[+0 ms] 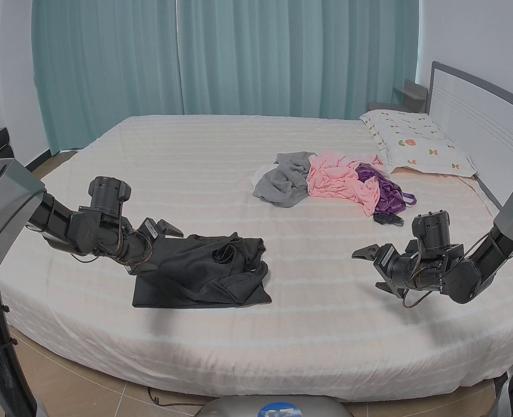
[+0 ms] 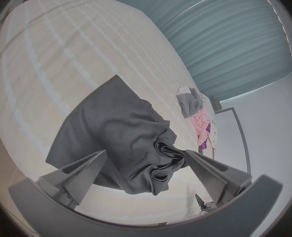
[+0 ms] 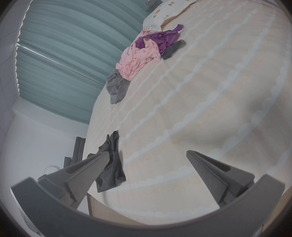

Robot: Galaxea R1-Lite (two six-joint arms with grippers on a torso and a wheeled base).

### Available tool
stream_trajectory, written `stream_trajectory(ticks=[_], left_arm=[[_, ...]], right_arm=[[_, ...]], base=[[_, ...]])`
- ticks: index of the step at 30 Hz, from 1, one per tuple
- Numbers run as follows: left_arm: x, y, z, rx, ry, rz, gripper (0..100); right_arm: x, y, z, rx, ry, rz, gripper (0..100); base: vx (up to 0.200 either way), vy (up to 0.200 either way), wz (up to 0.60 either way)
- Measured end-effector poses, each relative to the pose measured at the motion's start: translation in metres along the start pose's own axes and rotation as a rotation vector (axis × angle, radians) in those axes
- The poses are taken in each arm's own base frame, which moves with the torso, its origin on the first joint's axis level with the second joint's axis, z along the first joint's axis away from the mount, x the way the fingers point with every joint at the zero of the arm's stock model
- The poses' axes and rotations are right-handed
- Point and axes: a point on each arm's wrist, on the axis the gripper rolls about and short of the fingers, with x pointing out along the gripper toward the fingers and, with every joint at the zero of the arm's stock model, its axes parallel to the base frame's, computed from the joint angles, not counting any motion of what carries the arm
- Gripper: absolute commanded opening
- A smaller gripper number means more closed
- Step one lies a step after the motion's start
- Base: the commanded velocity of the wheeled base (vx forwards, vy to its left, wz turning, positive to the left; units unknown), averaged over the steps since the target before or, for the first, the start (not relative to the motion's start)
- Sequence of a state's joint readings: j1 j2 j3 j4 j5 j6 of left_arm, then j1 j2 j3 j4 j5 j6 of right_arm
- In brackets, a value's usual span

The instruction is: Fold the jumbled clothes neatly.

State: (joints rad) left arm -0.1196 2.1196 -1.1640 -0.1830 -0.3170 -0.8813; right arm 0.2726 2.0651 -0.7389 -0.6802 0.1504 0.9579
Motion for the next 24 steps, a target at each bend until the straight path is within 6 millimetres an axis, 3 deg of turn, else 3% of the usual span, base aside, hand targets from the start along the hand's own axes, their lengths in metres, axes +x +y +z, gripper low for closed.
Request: stream_trajectory(ticks=[15,24], left_arm=[[0.005,0.01,0.001,-0.018,0.027,-0.005,100],[0.006,0.013,-0.001,-0.024,0.037,0.0,100]], right_arm=[[0.004,0.038,-0.03,-0.185,0.029,-0.056,100],[0.015,0.048,-0.046,-0.329,0.016,-0.119,100]], base=[[0.0,0.2,0.0],[0.0,0.2,0.0]])
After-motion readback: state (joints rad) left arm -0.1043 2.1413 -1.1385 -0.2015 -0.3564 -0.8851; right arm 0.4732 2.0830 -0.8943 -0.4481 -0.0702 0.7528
